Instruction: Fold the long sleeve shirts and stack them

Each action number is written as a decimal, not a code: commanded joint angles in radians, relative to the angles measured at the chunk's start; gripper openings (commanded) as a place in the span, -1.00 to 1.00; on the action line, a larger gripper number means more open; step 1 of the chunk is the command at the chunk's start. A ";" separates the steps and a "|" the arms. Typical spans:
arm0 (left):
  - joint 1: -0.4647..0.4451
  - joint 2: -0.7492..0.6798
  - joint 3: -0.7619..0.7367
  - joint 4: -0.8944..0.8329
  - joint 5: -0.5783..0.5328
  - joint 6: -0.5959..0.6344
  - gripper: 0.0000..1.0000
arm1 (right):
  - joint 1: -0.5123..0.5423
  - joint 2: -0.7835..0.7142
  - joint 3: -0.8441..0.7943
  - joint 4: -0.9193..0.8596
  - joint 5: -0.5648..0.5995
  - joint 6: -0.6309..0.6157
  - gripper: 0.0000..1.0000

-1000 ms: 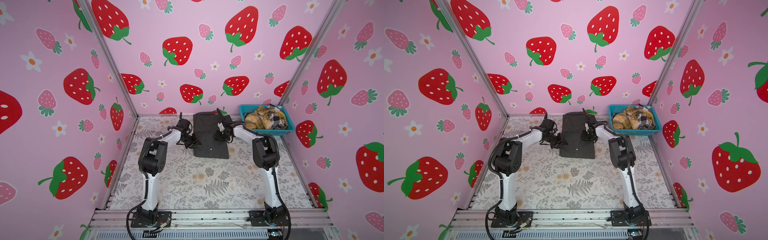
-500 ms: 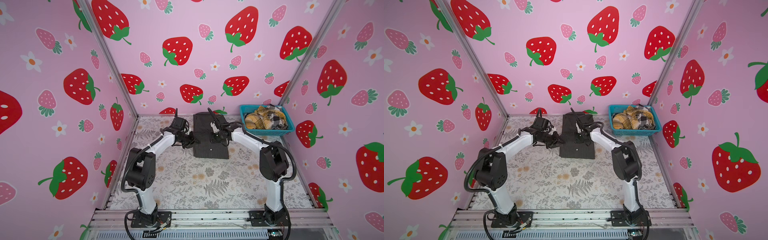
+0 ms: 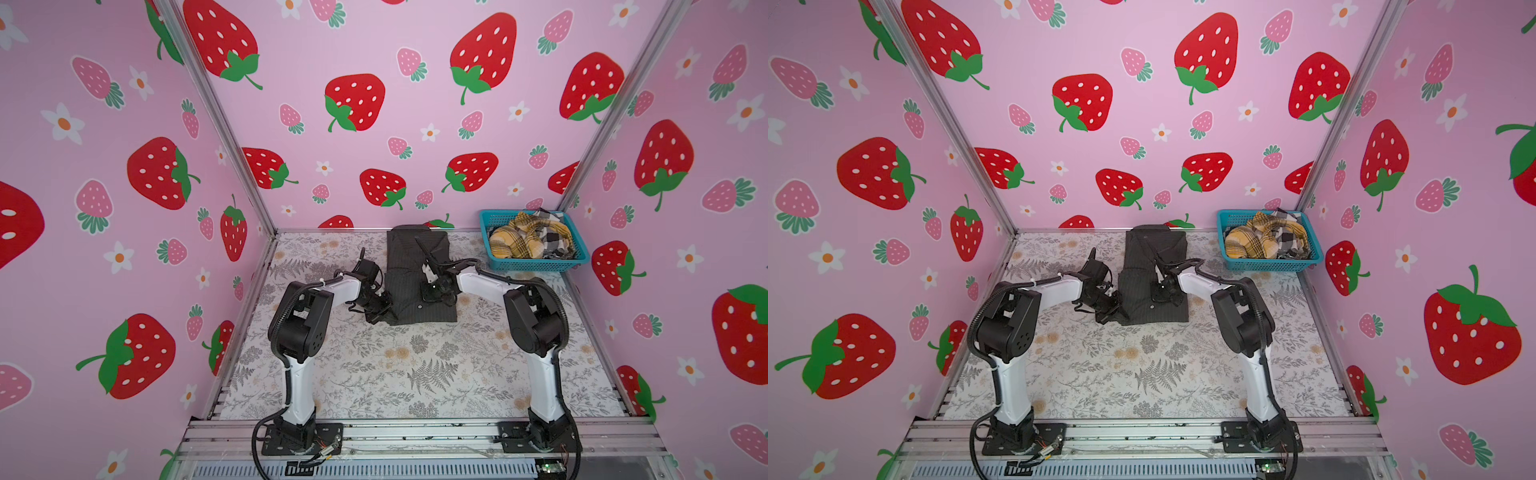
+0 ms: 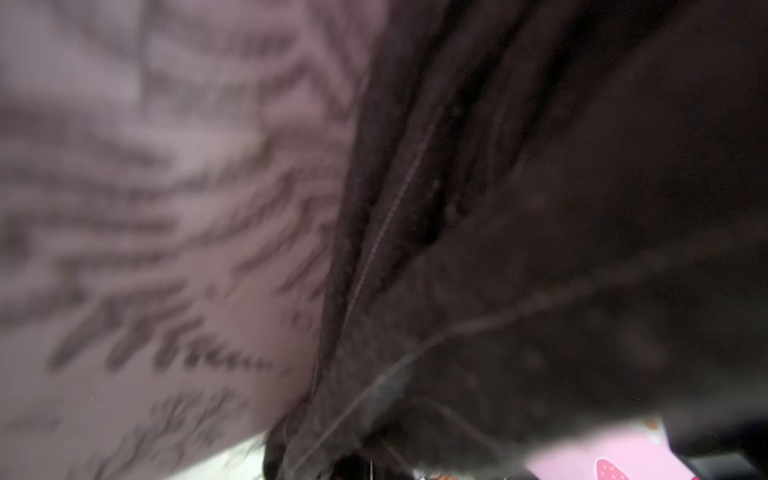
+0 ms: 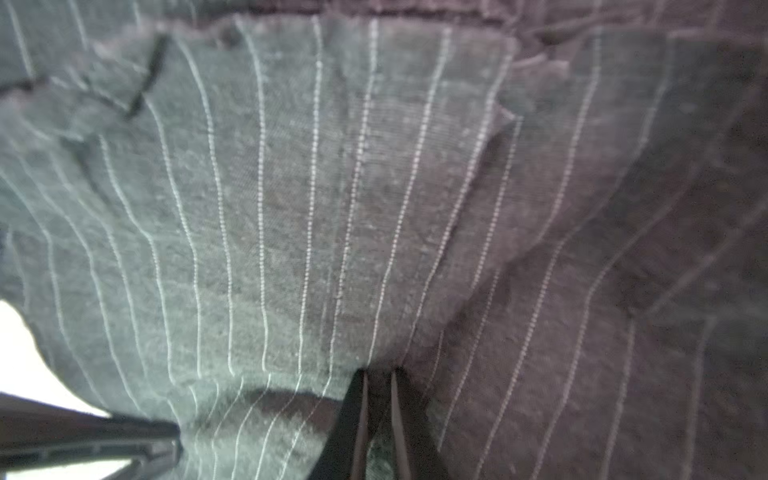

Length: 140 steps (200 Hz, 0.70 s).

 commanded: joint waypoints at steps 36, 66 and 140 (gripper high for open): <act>-0.046 -0.285 -0.382 0.025 0.009 -0.025 -0.86 | 0.111 -0.244 -0.215 -0.023 -0.010 0.108 -0.37; -0.109 -0.552 -0.516 0.015 0.010 -0.085 -0.54 | 0.148 -0.477 -0.339 -0.081 0.095 0.166 -0.07; 0.018 -0.335 -0.084 -0.094 -0.092 0.045 -1.00 | 0.087 -0.603 -0.479 0.007 0.112 0.210 -0.55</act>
